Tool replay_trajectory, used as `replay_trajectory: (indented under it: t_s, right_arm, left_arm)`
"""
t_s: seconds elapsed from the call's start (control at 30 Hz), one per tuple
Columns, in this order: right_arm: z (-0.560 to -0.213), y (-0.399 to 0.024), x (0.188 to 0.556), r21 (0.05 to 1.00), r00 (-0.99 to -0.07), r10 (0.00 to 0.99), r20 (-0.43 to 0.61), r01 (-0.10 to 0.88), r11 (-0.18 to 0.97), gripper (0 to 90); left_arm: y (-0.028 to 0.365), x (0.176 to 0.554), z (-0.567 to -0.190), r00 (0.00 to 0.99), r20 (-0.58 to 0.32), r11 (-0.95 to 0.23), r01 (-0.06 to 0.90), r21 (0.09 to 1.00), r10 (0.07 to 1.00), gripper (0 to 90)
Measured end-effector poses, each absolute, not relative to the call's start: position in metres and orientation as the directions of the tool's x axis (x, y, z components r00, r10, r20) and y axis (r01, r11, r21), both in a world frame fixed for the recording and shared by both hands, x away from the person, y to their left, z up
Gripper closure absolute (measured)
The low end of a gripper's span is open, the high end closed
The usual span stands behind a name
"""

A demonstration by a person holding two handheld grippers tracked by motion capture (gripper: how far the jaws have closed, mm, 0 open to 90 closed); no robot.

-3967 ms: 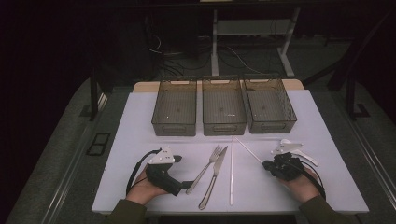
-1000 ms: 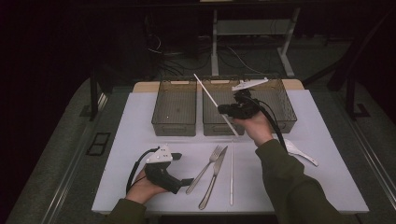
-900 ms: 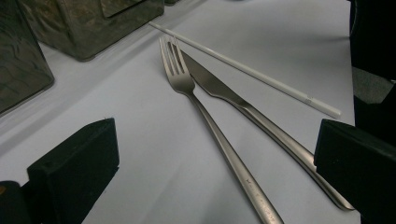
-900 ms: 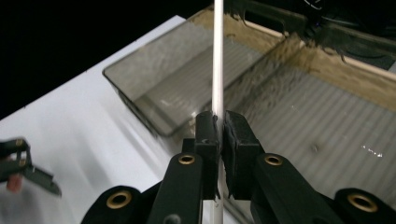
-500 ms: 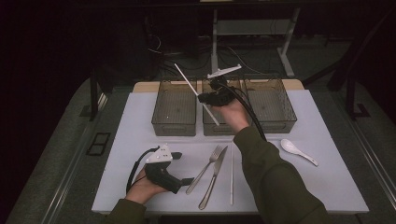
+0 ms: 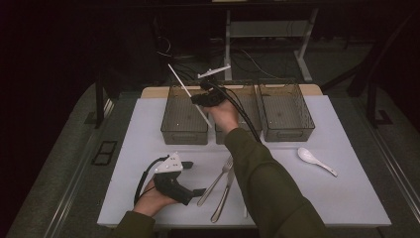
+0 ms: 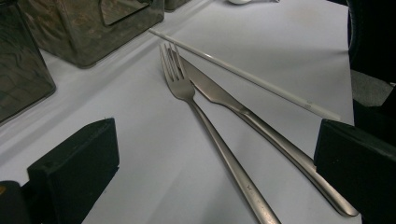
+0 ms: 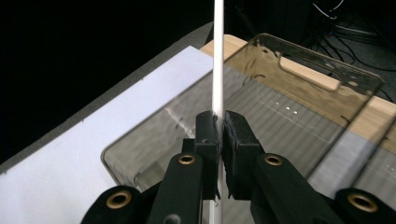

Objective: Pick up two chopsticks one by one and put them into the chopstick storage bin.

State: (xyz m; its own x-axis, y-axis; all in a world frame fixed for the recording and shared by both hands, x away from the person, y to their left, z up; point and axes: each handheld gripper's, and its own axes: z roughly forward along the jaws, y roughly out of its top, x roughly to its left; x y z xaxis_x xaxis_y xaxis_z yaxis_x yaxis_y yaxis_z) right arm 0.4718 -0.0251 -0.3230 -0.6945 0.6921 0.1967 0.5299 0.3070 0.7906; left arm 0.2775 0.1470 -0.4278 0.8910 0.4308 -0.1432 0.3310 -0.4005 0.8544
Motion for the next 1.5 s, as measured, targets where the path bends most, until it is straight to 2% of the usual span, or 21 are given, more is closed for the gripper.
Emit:
replay_trajectory:
  t_s: [0.37,0.93,1.1,1.23,1.5]
  right_arm:
    - [-0.341,-0.004,0.483,0.791,-0.681,0.711,0.174,0.527,0.311,84.8]
    - [-0.383,0.008,0.481,0.671,-0.678,0.720,0.145,0.602,0.433,83.3]
    - [-0.375,0.004,0.478,0.684,-0.677,0.721,0.151,0.598,0.418,67.0]
    - [-0.367,-0.004,0.472,0.705,-0.709,0.681,0.184,0.578,0.411,55.7]
    - [-0.355,-0.035,0.449,0.739,-0.742,0.648,0.171,0.532,0.413,42.9]
  left_arm:
    - [0.149,0.278,-0.427,0.890,-0.148,-0.393,0.333,0.857,0.431,0.0]
    - [0.149,0.278,-0.428,0.891,-0.150,-0.401,0.336,0.852,0.427,0.0]
    - [0.150,0.279,-0.428,0.892,-0.147,-0.404,0.334,0.852,0.427,0.0]
    - [0.150,0.279,-0.428,0.893,-0.145,-0.407,0.333,0.851,0.427,0.0]
    - [0.147,0.278,-0.429,0.892,-0.145,-0.408,0.334,0.849,0.429,0.0]
